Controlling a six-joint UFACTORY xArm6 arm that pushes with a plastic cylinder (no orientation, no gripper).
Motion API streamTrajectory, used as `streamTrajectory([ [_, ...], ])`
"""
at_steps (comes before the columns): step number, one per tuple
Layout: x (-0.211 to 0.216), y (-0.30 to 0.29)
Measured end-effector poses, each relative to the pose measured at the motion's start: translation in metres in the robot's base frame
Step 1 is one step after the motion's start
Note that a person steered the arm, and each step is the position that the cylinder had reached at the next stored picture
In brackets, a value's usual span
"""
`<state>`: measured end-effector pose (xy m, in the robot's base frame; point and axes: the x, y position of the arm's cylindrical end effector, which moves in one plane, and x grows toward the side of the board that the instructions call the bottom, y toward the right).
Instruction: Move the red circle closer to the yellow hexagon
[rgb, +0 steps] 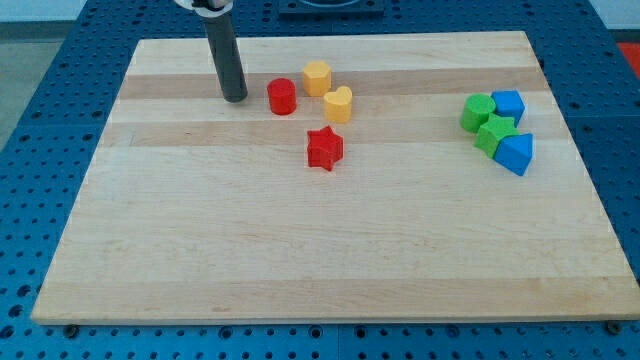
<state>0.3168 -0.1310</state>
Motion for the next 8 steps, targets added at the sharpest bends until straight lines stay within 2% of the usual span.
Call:
streamTrajectory([
  [8, 0.0, 0.039],
])
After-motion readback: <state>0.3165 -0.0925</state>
